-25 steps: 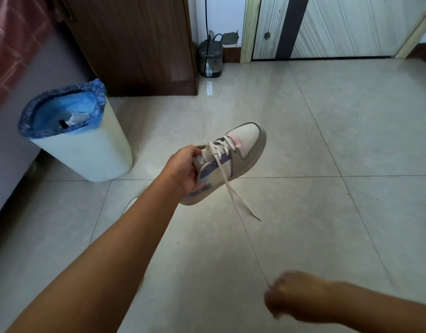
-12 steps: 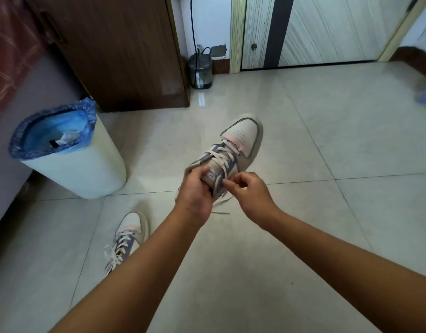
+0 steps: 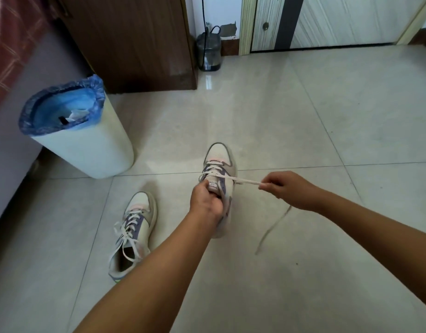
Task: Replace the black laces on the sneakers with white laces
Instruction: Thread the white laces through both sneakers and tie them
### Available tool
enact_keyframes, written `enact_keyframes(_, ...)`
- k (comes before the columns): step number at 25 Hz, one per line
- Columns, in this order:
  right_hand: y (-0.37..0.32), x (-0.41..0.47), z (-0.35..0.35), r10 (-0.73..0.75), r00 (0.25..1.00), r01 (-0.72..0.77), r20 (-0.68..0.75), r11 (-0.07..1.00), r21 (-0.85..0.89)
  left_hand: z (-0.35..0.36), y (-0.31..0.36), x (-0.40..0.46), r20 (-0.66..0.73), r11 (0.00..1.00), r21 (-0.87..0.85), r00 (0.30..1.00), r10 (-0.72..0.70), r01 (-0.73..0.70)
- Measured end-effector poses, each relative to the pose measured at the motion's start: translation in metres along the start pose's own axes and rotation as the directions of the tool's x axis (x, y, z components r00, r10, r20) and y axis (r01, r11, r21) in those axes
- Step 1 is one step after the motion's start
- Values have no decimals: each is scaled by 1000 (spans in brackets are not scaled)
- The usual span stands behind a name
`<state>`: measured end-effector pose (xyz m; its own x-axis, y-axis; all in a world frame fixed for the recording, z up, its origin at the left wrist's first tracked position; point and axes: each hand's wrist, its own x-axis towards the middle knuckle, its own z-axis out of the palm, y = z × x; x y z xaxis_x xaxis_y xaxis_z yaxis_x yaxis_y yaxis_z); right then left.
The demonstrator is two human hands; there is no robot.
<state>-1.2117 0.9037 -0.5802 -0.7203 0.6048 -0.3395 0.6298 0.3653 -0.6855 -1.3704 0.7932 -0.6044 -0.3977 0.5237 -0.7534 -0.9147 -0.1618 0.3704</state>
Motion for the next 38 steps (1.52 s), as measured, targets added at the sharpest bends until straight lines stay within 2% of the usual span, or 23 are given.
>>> enact_keyframes(1,10,-2,0,-14,1000,14,1,992,-127,-8,-9,6,-60,999,-33,998,-7,5)
enact_keyframes(3,28,-6,2,0,1000,7,30,973,-230,-24,-28,13,-189,999,-27,982,-26,22)
enact_keyframes(5,42,-7,9,25,997,13,77,891,-453,-40,-47,8,-267,990,135,964,-10,47)
enact_keyframes(6,50,-7,13,-16,995,75,101,790,-609,-42,-55,3,-289,972,225,957,4,63)
enact_keyframes(7,60,-7,18,-142,983,179,113,658,-731,-42,-59,-2,-303,952,290,953,-5,97)
enact_keyframes(9,79,-6,21,-407,901,327,150,411,-851,-40,-54,-15,-294,901,389,953,-76,192)
enact_keyframes(10,85,-5,18,-482,865,344,142,362,-866,-38,-47,-22,-282,840,468,947,-150,273)
enact_keyframes(11,89,-5,14,-538,836,339,104,358,-870,-37,-36,-29,-284,737,587,938,-200,335)
enact_keyframes(12,93,-5,11,-578,812,340,81,357,-870,-37,-25,-31,-265,594,738,947,-180,320)
enact_keyframes(13,96,-5,8,-622,780,350,72,337,-874,-38,-15,-28,-202,458,862,976,-84,218)
enact_keyframes(14,98,-6,6,-650,756,360,76,315,-878,-39,-5,-21,-75,264,964,991,112,43)
enact_keyframes(15,102,-7,5,-677,732,362,76,293,-885,-40,2,-11,116,-8,993,960,256,-118)
enact_keyframes(16,104,-7,4,-692,718,356,70,280,-891,-41,4,2,303,-243,940,914,269,-240)
enact_keyframes(17,105,-6,3,-705,707,348,55,279,-895,-42,2,16,433,-400,853,882,186,-335)
enact_keyframes(18,104,-6,1,-707,706,338,43,283,-898,-43,-2,27,477,-485,783,876,66,-390)
enact_keyframes(20,105,0,-1,-726,687,313,3,293,-903,-46,-14,43,454,-595,697,889,-66,-400)
enact_keyframes(21,106,2,-1,-722,691,291,-30,316,-903,-45,-15,49,447,-608,688,892,-73,-395)
enact_keyframes(25,83,5,44,-513,839,95,-180,466,-880,-37,-11,50,367,-490,795,926,-82,-359)
enact_keyframes(27,61,8,88,-461,880,145,-120,499,-855,-36,-9,46,328,-405,841,933,-149,-360)
enact_keyframes(30,35,12,128,-529,845,235,-80,501,-833,-37,-8,37,294,-312,888,939,-181,-338)
enact_keyframes(33,39,19,130,-555,813,200,-174,547,-813,-41,-4,34,276,-236,920,945,-177,-313)
enact_keyframes(35,42,21,131,-551,796,199,-251,630,-751,-46,-3,32,274,-200,928,938,-212,-316)
enact_keyframes(38,43,22,134,-555,798,270,-236,679,-683,-48,-2,29,281,-159,934,933,-222,-320)
